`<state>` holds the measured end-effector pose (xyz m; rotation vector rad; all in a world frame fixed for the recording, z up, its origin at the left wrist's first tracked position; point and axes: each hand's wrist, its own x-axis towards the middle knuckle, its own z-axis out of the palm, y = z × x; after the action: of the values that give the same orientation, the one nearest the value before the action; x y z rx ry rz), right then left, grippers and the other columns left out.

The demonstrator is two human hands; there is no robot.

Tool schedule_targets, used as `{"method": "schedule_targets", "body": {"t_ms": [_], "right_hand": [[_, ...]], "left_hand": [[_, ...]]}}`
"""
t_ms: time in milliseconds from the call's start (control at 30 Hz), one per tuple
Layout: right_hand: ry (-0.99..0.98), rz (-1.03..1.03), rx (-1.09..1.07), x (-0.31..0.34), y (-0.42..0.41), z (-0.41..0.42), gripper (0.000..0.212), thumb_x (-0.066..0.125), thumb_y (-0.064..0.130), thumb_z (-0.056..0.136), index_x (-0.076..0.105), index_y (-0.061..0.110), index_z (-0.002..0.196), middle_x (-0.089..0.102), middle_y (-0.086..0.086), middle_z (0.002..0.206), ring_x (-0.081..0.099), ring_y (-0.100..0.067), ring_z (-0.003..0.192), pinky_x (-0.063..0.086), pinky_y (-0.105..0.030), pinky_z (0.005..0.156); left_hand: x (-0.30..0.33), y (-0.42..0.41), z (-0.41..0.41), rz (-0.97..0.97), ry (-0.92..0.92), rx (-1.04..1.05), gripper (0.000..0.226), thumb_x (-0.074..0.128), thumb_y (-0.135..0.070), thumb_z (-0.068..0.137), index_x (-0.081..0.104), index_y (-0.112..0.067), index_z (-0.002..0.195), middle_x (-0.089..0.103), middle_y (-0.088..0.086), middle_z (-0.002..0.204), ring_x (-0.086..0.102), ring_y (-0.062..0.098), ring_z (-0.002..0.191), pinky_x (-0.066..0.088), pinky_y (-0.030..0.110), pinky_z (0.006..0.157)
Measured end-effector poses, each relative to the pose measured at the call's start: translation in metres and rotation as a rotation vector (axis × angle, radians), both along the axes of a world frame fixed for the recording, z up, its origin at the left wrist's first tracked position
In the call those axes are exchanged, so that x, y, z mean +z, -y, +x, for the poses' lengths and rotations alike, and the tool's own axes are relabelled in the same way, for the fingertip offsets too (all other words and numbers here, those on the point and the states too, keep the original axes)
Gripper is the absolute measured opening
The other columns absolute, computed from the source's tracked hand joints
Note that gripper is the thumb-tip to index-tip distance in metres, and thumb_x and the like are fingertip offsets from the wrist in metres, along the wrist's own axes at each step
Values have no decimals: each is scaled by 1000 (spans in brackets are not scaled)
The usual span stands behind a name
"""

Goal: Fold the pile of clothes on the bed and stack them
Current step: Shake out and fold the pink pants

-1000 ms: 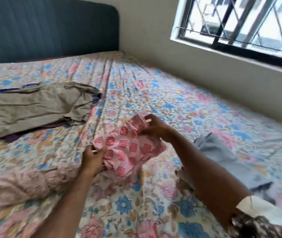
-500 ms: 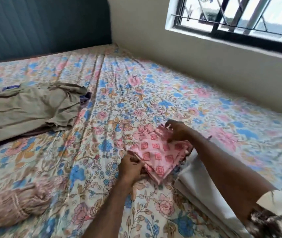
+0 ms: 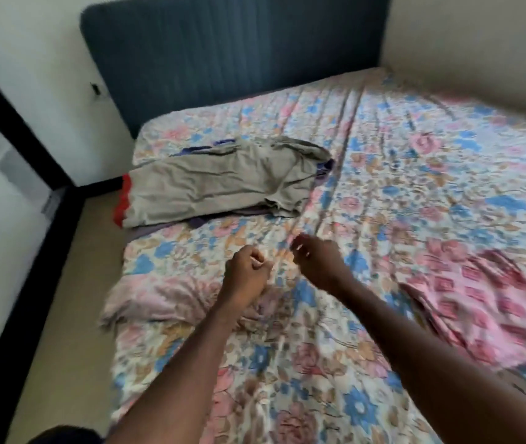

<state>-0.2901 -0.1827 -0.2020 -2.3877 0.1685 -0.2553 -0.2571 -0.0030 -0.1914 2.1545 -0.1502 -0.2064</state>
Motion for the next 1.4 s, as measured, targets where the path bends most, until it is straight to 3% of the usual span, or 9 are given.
{"method": "schedule_targets", "body": {"t_ms": [167, 333, 567, 700, 800, 867, 1000, 1200, 1400], "right_hand": [[-346, -90, 252, -27, -81, 15, 44, 61, 47, 93, 62, 21, 128, 67, -7, 119, 67, -27, 104, 53, -32, 86], [-408, -2, 338, -23, -82, 8, 35, 71, 41, 92, 70, 7, 98, 73, -14, 92, 72, -31, 83, 61, -44, 76], [-419, 1298, 51, 0, -86, -16, 25, 59, 21, 102, 57, 4, 120, 70, -21, 101, 71, -31, 78, 61, -36, 56], [-393, 1576, 63, 8, -90, -17, 32, 57, 27, 104, 62, 0, 120, 68, -25, 113, 69, -32, 99, 63, -39, 81], [-336, 1413, 223, 14, -89, -17, 34, 64, 0, 94, 59, -5, 127, 65, -26, 124, 65, -36, 114, 57, -45, 99], [-303, 1151, 201, 22, -93, -15, 31, 67, -6, 89, 61, -4, 119, 66, -23, 113, 70, -31, 98, 59, -43, 94], [-300, 1048, -37, 43, -106, -10, 35, 66, 37, 98, 64, 6, 116, 67, -12, 111, 71, -28, 92, 63, -44, 72], [-231, 907, -215, 59, -123, 0, 46, 69, 41, 92, 48, 18, 126, 51, -11, 130, 57, -30, 113, 56, -50, 87], [182, 500, 365, 87, -134, -2, 72, 77, 44, 81, 45, 39, 145, 40, 14, 154, 39, -8, 139, 36, -28, 101]], "left_hand": [[-11, -81, -1, 140, 84, 8, 17, 71, -7, 87, 61, -18, 78, 60, -7, 67, 55, 8, 62, 44, 25, 60], [-24, -106, -13, 167, 22, -237, 29, 80, -11, 82, 64, -21, 103, 63, -4, 94, 60, 11, 84, 45, 8, 65], [-13, -128, -24, 364, 127, -276, 85, 83, -65, 63, 49, -42, 138, 41, -16, 119, 34, 10, 116, 30, 38, 102], [-11, -148, -25, 347, 227, -220, 36, 81, -55, 74, 64, -46, 103, 59, -16, 112, 49, 17, 112, 33, 45, 104], [11, -159, -19, 171, 252, -150, 26, 79, -32, 85, 57, -46, 82, 62, -14, 95, 62, 11, 89, 55, 43, 83], [37, -167, -9, 17, 258, -121, 30, 75, -12, 88, 59, -37, 85, 65, -7, 87, 63, 1, 75, 56, 22, 69], [79, -176, 10, -123, 282, -102, 24, 73, -8, 90, 62, -29, 93, 54, 2, 77, 50, 1, 62, 45, 13, 58], [124, -176, 20, -154, 404, -173, 20, 67, 7, 90, 63, -12, 95, 46, -16, 59, 42, -4, 54, 32, 7, 54], [167, -181, 26, -107, 441, -290, 15, 65, 6, 91, 67, -7, 100, 60, -9, 83, 56, -12, 73, 41, 5, 74]]}}
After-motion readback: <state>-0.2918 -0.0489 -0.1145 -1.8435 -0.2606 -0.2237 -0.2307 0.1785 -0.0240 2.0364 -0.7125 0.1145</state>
